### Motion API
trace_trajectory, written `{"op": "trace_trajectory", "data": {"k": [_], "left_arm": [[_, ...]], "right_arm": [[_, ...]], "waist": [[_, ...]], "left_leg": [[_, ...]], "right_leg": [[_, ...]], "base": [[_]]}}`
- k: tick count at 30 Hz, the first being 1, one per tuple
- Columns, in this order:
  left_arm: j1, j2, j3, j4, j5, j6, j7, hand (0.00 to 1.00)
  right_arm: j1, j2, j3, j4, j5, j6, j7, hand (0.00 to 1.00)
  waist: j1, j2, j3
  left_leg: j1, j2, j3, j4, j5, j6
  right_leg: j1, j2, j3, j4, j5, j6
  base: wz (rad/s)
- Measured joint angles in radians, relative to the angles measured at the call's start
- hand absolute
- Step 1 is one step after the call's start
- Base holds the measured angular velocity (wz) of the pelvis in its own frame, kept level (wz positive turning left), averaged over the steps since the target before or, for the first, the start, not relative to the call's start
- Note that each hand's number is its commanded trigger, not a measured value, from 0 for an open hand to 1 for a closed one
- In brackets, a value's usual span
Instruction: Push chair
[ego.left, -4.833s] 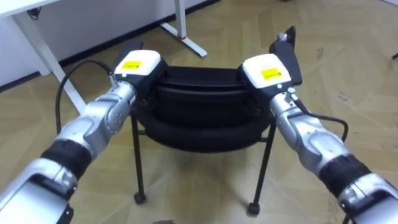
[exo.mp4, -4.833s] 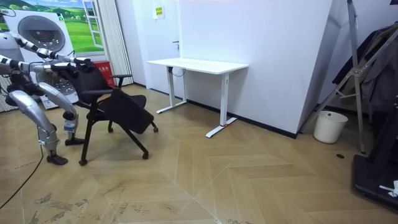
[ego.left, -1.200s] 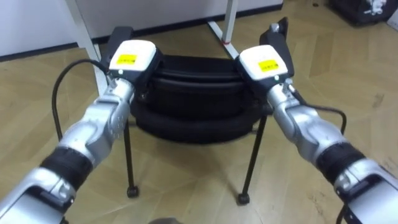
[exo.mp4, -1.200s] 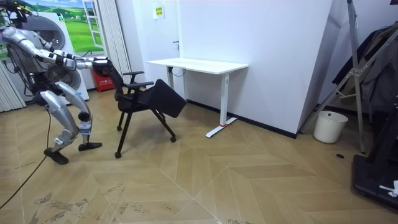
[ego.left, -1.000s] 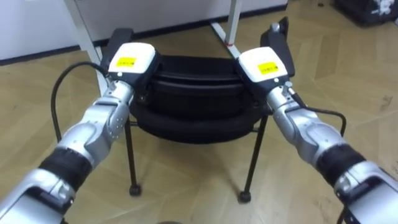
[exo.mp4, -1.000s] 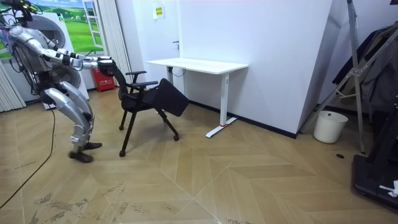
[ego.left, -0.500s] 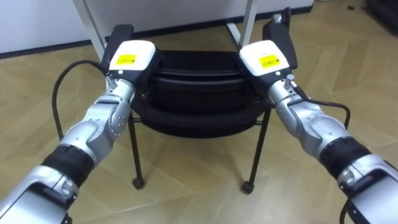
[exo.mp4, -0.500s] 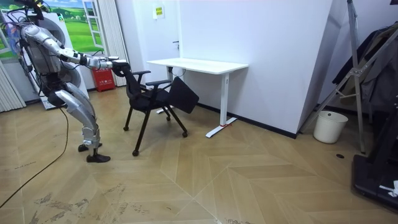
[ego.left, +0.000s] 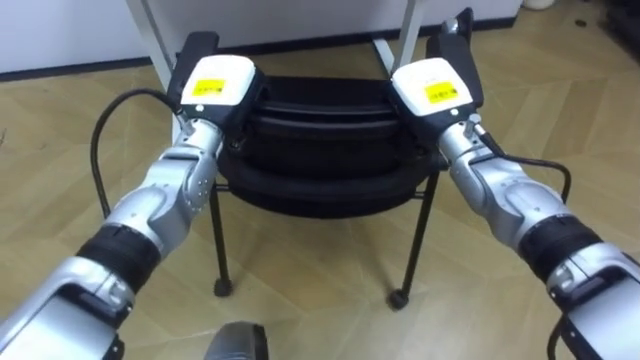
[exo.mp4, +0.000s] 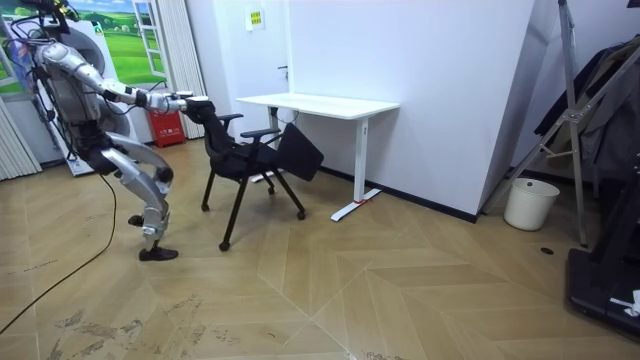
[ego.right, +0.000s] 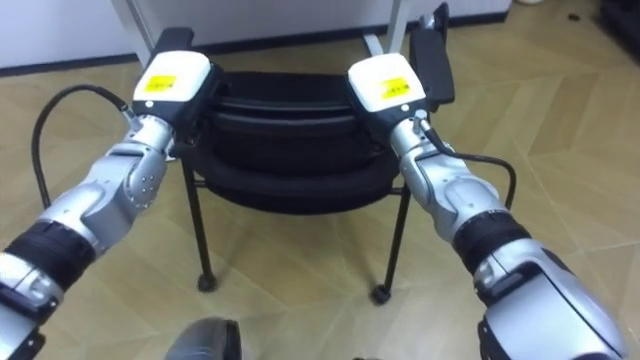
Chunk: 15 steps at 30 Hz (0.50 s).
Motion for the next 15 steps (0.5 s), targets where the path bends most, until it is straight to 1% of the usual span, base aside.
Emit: {"op": "trace_trajectory", "data": {"k": [1, 2, 3, 4, 5, 6, 7, 8, 9, 10, 11, 12, 13, 14, 15], "left_arm": [[0.004, -0.004, -0.001, -0.004, 0.001, 0.002, 0.001, 1.0], [0.009, -0.004, -0.002, -0.01, 0.001, 0.006, 0.003, 1.0], [0.012, -0.004, -0.002, -0.016, 0.001, 0.009, 0.004, 1.0], [0.014, -0.005, -0.002, -0.017, 0.001, 0.01, 0.004, 1.0], [0.018, -0.007, -0.001, -0.02, 0.001, 0.012, 0.004, 1.0], [0.022, -0.012, 0.001, -0.024, 0.001, 0.012, 0.005, 1.0], [0.024, -0.015, 0.001, -0.026, 0.001, 0.013, 0.005, 1.0], [0.031, -0.022, 0.003, -0.03, 0.002, 0.015, 0.005, 1.0], [0.038, -0.024, 0.003, -0.032, 0.002, 0.017, 0.005, 1.0], [0.042, -0.028, 0.003, -0.033, 0.003, 0.018, 0.005, 1.0], [0.052, -0.031, 0.003, -0.042, 0.006, 0.019, 0.009, 1.0], [0.058, -0.032, 0.004, -0.049, 0.007, 0.019, 0.012, 1.0], [0.062, -0.026, 0.004, -0.058, 0.007, 0.019, 0.014, 1.0], [0.061, -0.023, 0.004, -0.06, 0.007, 0.02, 0.013, 1.0], [0.06, -0.021, 0.004, -0.062, 0.008, 0.02, 0.013, 1.0]], "right_arm": [[0.001, -0.002, 0.0, -0.001, -0.004, -0.004, 0.009, 1.0], [0.002, -0.006, 0.0, -0.001, -0.004, -0.008, 0.01, 1.0], [0.002, -0.01, 0.0, -0.001, -0.004, -0.011, 0.009, 1.0], [0.002, -0.011, 0.0, -0.001, -0.004, -0.012, 0.009, 1.0], [0.002, -0.014, 0.004, -0.003, -0.004, -0.013, 0.009, 1.0], [0.004, -0.02, 0.011, -0.006, -0.003, -0.013, 0.005, 1.0], [0.006, -0.021, 0.011, -0.007, -0.001, -0.013, 0.001, 1.0], [0.012, -0.022, 0.013, -0.007, -0.001, -0.013, -0.008, 1.0], [0.021, -0.026, 0.013, -0.009, -0.001, -0.013, -0.017, 1.0], [0.028, -0.027, 0.013, -0.013, 0.0, -0.012, -0.021, 1.0], [0.039, -0.028, 0.013, -0.019, 0.0, -0.01, -0.03, 1.0], [0.042, -0.027, 0.013, -0.021, 0.0, -0.006, -0.034, 1.0], [0.048, -0.03, 0.014, -0.024, 0.0, -0.003, -0.043, 1.0], [0.052, -0.027, 0.015, -0.028, 0.0, 0.004, -0.053, 1.0], [0.052, -0.027, 0.015, -0.029, -0.001, 0.006, -0.056, 1.0]], "waist": [[-0.002, -0.004, 0.002], [-0.006, -0.009, 0.0049], [-0.01, -0.008, 0.0059], [-0.01, -0.007, 0.0053], [-0.009, 0.001, 0.0034], [-0.01, 0.017, 0.0005], [-0.009, 0.026, -0.0001], [-0.007, 0.035, -0.0008], [0.001, 0.049, -0.009], [0.009, 0.052, -0.011], [0.016, 0.056, -0.0133], [0.017, 0.057, -0.0153], [0.016, 0.053, -0.0168], [0.014, 0.055, -0.018], [0.015, 0.056, -0.0186]], "left_leg": [[-0.023, 0.004, 0.018, 0.053, -0.011, 0.011], [-0.039, 0.001, 0.03, 0.054, -0.03, 0.032], [-0.045, 0.005, 0.043, 0.01, -0.057, 0.045], [-0.04, 0.007, 0.05, -0.037, -0.067, 0.041], [-0.015, 0.003, 0.058, -0.172, -0.077, 0.03], [0.029, -0.006, 0.061, -0.35, -0.093, 0.025], [0.059, -0.009, 0.064, -0.447, -0.099, 0.021], [0.123, -0.022, 0.067, -0.633, -0.103, 0.019], [0.188, -0.039, 0.072, -0.784, -0.104, 0.016], [0.217, -0.049, 0.077, -0.834, -0.126, 0.015], [0.256, -0.067, 0.077, -0.879, -0.183, 0.035], [0.267, -0.075, 0.075, -0.88, -0.194, 0.043], [0.28, -0.082, 0.078, -0.88, -0.21, 0.048], [0.285, -0.09, 0.078, -0.881, -0.228, 0.058], [0.285, -0.091, 0.082, -0.878, -0.234, 0.065]], "right_leg": [[0.012, -0.011, 0.001, -0.002, -0.006, 0.009], [0.019, -0.023, 0.002, -0.004, -0.006, 0.01], [0.026, -0.027, 0.004, -0.006, -0.009, 0.016], [0.029, -0.027, 0.005, -0.006, -0.012, 0.021], [0.033, -0.025, 0.006, -0.004, -0.022, 0.039], [0.04, -0.014, 0.004, -0.005, -0.027, 0.049], [0.045, -0.007, 0.005, -0.005, -0.031, 0.054], [0.051, 0.001, 0.009, -0.002, -0.037, 0.062], [0.056, 0.006, 0.023, 0.003, -0.044, 0.073], [0.059, 0.006, 0.034, 0.006, -0.047, 0.08], [0.066, 0.005, 0.055, 0.012, -0.055, 0.098], [0.069, 0.003, 0.067, 0.012, -0.056, 0.109], [0.07, 0.005, 0.082, 0.001, -0.052, 0.128], [0.072, 0.013, 0.085, -0.013, -0.046, 0.142], [0.072, 0.019, 0.088, -0.018, -0.042, 0.15]], "base": [[0.15], [0.11], [0.08], [0.0], [-0.08], [-0.1], [-0.14], [-0.24], [-0.31], [-0.37], [-0.28], [-0.26], [-0.16], [-0.14], [-0.13]]}}
